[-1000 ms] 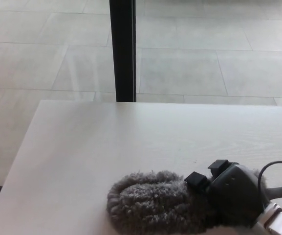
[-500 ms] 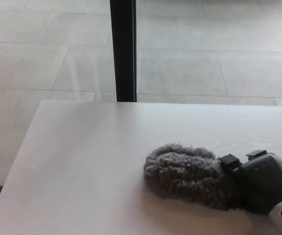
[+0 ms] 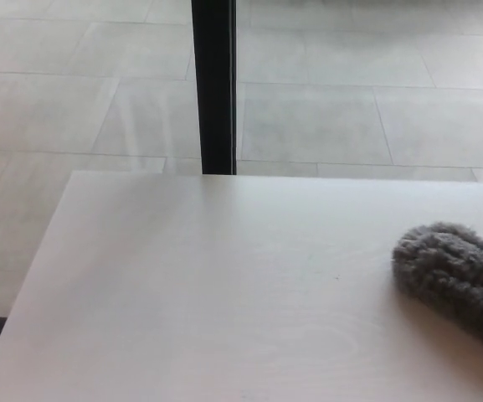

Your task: The robot uses its right hand to pick up the duster kept in the middle of the desk and use it to wipe the desk by swiping its surface twice

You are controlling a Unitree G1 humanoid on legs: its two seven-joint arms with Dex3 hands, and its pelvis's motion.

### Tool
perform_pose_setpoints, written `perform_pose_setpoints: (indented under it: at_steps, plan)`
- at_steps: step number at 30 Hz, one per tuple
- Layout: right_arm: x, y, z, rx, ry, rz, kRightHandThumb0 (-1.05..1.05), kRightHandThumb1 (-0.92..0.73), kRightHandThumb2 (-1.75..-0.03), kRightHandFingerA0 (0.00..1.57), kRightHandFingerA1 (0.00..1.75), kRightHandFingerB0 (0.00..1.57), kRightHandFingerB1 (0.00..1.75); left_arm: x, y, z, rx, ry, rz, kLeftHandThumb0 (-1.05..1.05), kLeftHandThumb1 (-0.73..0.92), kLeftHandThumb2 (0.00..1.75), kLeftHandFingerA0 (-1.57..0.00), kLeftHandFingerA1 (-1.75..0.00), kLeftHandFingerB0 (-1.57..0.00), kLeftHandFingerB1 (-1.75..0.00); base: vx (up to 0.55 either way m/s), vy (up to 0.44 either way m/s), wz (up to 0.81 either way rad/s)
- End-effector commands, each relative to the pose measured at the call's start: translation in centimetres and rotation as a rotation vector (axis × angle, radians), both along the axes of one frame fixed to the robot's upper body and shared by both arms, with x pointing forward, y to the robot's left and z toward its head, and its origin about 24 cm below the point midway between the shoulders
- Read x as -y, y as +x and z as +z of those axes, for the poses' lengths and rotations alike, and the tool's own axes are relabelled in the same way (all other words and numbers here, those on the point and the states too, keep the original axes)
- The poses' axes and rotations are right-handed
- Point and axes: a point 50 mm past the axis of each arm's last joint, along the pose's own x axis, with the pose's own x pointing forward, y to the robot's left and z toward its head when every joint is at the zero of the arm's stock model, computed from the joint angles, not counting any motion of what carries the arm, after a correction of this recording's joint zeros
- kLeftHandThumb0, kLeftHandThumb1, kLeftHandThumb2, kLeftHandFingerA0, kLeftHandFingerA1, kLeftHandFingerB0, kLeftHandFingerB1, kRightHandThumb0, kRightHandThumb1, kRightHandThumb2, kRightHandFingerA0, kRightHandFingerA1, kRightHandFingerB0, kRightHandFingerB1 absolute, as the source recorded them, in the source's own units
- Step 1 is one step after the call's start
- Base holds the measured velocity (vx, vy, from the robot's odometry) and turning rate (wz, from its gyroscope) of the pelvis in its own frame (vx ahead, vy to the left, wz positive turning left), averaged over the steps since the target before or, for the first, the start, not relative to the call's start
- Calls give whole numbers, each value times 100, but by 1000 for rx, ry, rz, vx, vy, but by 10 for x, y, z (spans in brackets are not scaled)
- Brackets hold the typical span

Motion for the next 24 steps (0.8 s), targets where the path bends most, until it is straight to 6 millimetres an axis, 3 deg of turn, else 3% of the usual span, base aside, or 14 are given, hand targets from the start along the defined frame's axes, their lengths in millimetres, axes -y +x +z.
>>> perform_pose_setpoints:
  at_steps: [1,4,9,12,13,14,15,16,17,18,20,21,23,24]
  plan:
    - [92,-74,-8,-277,63,-612,-42,-65,-58,76,174,65,90,-6,0,8,71,19,-5,-51,69,60,-59,-56,-57,-48,0,0,0]
    - [91,-65,-2,-208,106,-604,-44,-59,-58,76,159,78,70,-8,-2,9,65,31,-6,-52,70,61,-59,-54,-57,-47,0,0,0]
    - [79,-49,2,-152,158,-562,-40,-60,-58,80,167,71,78,-8,-1,8,67,19,20,-45,71,61,-64,-56,-60,-48,0,0,0]
    - [61,-29,4,-98,200,-484,-36,-59,-59,83,167,73,68,-6,0,7,58,28,11,-46,72,61,-64,-56,-62,-48,0,0,0]
    - [55,-24,5,-91,204,-455,-32,-60,-58,85,166,74,71,-6,1,7,55,33,3,-46,72,61,-64,-55,-61,-48,0,0,0]
    - [47,-17,6,-93,181,-404,-39,-47,-70,99,151,72,78,-7,1,8,63,29,-2,-45,73,62,-63,-55,-61,-48,0,0,0]
    - [41,-12,7,-72,183,-376,-32,-63,-61,86,168,76,102,-7,1,8,57,38,-8,-45,73,62,-64,-54,-60,-47,0,0,0]
    - [27,1,9,-76,198,-338,-34,-68,-60,84,165,71,109,-7,2,8,71,26,21,-46,69,61,-64,-55,-58,-48,0,0,0]
    - [19,8,10,-71,212,-309,-33,-62,-61,82,161,75,78,-8,2,9,81,27,26,-46,69,61,-65,-57,-59,-50,0,0,0]
    - [11,13,11,-69,210,-286,-34,-63,-59,84,158,74,70,-9,2,10,75,36,18,-46,71,61,-65,-56,-62,-49,0,0,0]
    - [-1,21,13,-54,205,-252,-38,-63,-59,85,161,76,84,-9,2,10,65,56,3,-48,70,61,-67,-56,-62,-49,0,0,0]
    - [-10,25,13,-41,215,-223,-37,-64,-59,84,168,73,106,-9,1,10,63,53,5,-47,72,61,-65,-55,-61,-48,0,0,0]
    - [-33,36,11,-56,232,-183,-37,-66,-59,86,165,80,90,-9,0,10,64,41,14,-48,70,61,-65,-57,-62,-49,0,0,0]
    - [-48,41,10,-50,211,-148,-37,-70,-64,86,170,78,107,-9,0,9,63,43,15,-48,71,61,-66,-56,-62,-49,0,0,0]
